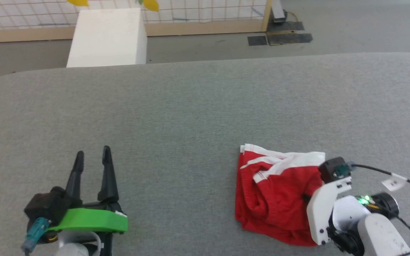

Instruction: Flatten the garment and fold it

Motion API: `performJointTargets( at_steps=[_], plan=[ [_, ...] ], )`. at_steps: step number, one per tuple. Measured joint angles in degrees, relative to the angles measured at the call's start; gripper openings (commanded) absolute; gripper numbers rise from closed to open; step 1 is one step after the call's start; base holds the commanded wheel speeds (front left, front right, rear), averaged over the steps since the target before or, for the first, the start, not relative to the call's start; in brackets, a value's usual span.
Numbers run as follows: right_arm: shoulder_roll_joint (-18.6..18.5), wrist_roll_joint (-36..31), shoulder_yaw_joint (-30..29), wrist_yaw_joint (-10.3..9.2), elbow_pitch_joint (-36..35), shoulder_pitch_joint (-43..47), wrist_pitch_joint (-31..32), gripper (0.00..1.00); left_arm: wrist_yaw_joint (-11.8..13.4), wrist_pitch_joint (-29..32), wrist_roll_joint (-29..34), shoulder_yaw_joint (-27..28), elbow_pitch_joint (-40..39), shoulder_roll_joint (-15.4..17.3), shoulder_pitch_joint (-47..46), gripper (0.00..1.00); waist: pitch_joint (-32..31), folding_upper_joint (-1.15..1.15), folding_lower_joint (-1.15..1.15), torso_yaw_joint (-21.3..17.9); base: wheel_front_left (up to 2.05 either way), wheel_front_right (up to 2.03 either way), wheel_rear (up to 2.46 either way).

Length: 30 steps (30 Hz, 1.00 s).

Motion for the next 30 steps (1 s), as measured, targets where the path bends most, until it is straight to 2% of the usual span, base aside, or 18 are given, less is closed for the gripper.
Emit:
performJointTargets(
  at_steps=[7, 11, 15, 21, 25, 30],
  plan=[
    [-9.5, 5.4, 14.2, 0.01, -0.3, -9.0, 3.1, 0.00, 0.3, 0.0, 0.2, 2.8, -2.3, 0.6, -0.2, 1.00, 0.8, 0.00, 0.00, -5.7, 0.00, 0.00, 0.00],
    [-15.3, 8.5, 19.4, 0.00, 0.3, -14.6, 2.9, 0.00, 0.3, 0.0, 0.5, 3.1, -3.1, 0.8, -0.9, 1.00, 1.8, 0.00, 0.00, -10.5, 0.00, 0.00, 0.00],
    [-19.6, 10.8, 22.8, 0.00, 2.2, -19.9, 0.6, 0.00, 0.3, 0.0, 0.5, 3.1, -3.1, 1.3, -2.5, 1.00, 3.2, 0.00, 0.00, -15.6, 0.00, 0.00, 0.00],
    [-24.3, 12.4, 22.6, 0.00, 7.7, -25.6, -4.2, 0.00, 0.2, 1.2, 1.0, 1.9, -3.9, 2.4, -4.9, 1.00, 6.4, 0.00, 0.00, -21.0, 0.00, 0.00, 0.00],
    [-26.8, 12.6, 21.5, 0.00, 11.3, -28.0, -7.2, 0.00, 0.2, 3.2, 1.7, 1.3, -6.0, 3.7, -6.2, 1.00, 9.6, 0.00, 0.00, -22.8, 0.00, 0.00, 0.00],
    [-29.9, 12.4, 18.6, 0.00, 16.0, -30.6, -10.7, 0.00, 0.5, 5.5, 3.1, 1.4, -9.6, 5.3, -7.1, 1.00, 14.0, 0.00, 0.00, -23.2, 0.00, 0.00, 0.00]
  ],
)
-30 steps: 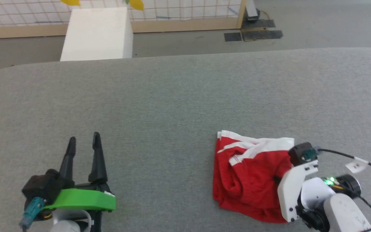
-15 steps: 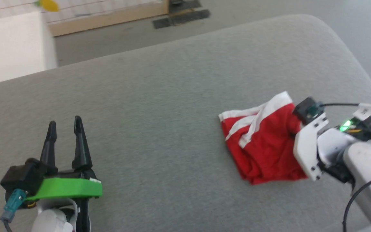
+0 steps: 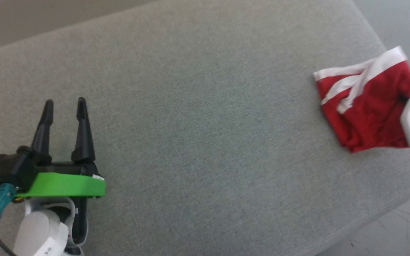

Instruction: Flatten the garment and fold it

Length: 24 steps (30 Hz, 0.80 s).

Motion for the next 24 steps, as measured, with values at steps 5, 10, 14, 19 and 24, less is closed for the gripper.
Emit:
performJointTargets(
  at_steps=[5, 10, 14, 19, 24],
  plan=[
    [-1.1, -1.4, -4.9, 0.00, 5.6, -3.4, -3.3, 0.00, 0.9, 1.7, 0.1, 0.9, -3.1, 1.3, 0.0, 1.00, 4.9, 0.00, 0.00, 1.3, 0.00, 0.00, 0.00],
    [-0.5, -3.6, -10.7, 0.01, 11.5, -6.0, -5.4, 0.00, 1.0, 2.8, 0.1, 0.7, -4.9, 1.9, -0.2, 1.00, 8.5, 0.00, 0.01, 3.2, 0.00, 0.00, 0.00],
    [0.9, -7.1, -16.0, 0.01, 16.5, -7.3, -5.7, 1.00, 1.2, 3.2, 0.1, 0.7, -5.7, 2.3, -0.7, 1.00, 10.4, 0.00, 0.00, 5.0, 0.00, 0.00, 0.00],
    [2.6, -11.8, -23.3, 0.01, 20.3, -8.7, -7.4, 1.00, 1.5, 3.1, 0.1, 0.7, -5.6, 2.4, -0.7, 1.00, 10.9, 0.00, 0.00, 6.9, 0.00, 0.00, 0.00],
    [3.6, -14.2, -30.2, 0.01, 20.4, -9.4, -13.1, 1.00, 1.5, 1.4, 0.1, 0.0, -4.1, 1.7, -0.7, 1.00, 8.7, 0.00, 0.00, 7.7, 0.00, 0.00, 0.00]
  ],
)
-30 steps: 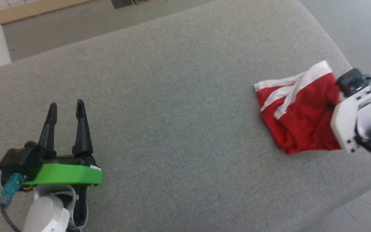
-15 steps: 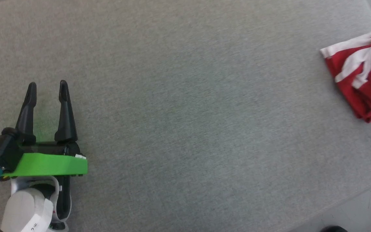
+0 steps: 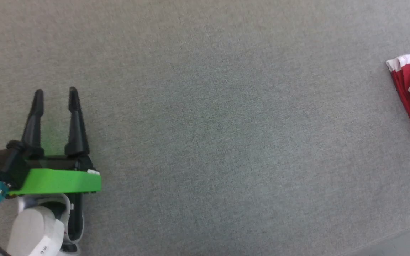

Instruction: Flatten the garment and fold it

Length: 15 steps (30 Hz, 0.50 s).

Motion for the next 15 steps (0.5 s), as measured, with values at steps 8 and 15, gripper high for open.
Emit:
performJointTargets(
  at_steps=[8, 15],
  plan=[
    [5.8, 6.0, -1.1, -0.01, -12.8, -0.5, -9.0, 1.00, 0.2, -3.2, -0.2, -0.9, 5.1, -1.7, 1.6, 1.00, -7.2, 0.00, 0.00, 1.3, 0.00, 0.00, 0.00],
    [15.5, 10.2, 0.7, -0.02, -31.5, 5.1, -11.1, 1.00, 0.7, -4.4, -1.3, -1.5, 7.8, -3.4, 2.2, 1.00, -15.1, 0.00, -0.01, 3.3, 0.00, 0.00, 0.00]
  ],
)
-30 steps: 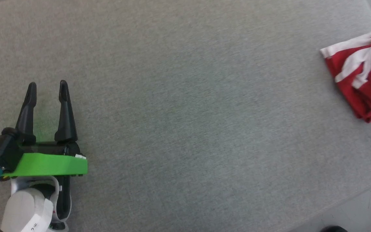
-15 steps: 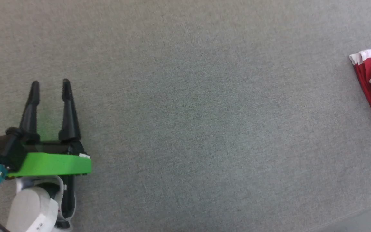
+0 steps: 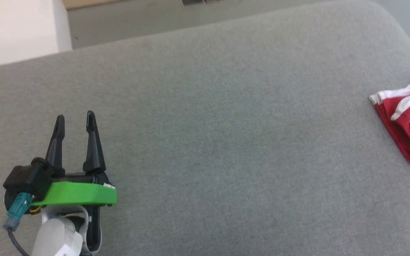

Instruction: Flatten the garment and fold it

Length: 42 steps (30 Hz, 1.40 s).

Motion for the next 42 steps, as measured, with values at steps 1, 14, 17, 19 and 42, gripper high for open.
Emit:
performJointTargets(
  at_steps=[1, 14, 17, 19, 42],
  plan=[
    [1.7, 0.4, -0.2, 0.00, -1.7, 1.0, -0.2, 1.00, 0.1, -0.2, -0.3, 0.0, 0.3, -0.1, 0.0, 1.00, -0.8, 0.00, 0.00, 0.3, 0.00, 0.00, 0.00],
    [15.9, 4.1, -2.4, -0.01, -14.1, 19.1, -8.5, 1.00, 2.0, -1.4, -1.7, 0.3, 4.3, -1.4, 0.0, 1.00, -9.6, 0.00, 0.00, 9.1, 0.00, 0.00, 0.00],
    [16.0, 7.3, -0.9, -0.01, -12.4, 23.1, -12.8, 1.00, 2.5, -1.4, -1.7, 0.0, 5.7, -1.5, 0.0, 1.00, -10.9, 0.00, 0.00, 11.4, 0.00, 0.00, 0.00],
    [16.1, 7.5, -0.2, -0.01, -11.3, 25.6, -14.2, 1.00, 2.8, -1.4, -1.7, -0.3, 6.7, -1.6, 0.0, 1.00, -11.8, 0.00, 0.00, 12.6, 0.00, 0.00, 0.00],
    [16.1, -6.1, -1.4, -0.01, -11.7, 43.9, -15.4, 1.00, 4.8, -1.9, 3.0, -6.6, 16.9, -1.8, 1.4, 1.00, -18.3, 0.00, 0.00, 16.6, 0.00, 0.00, 0.00]
  ],
)
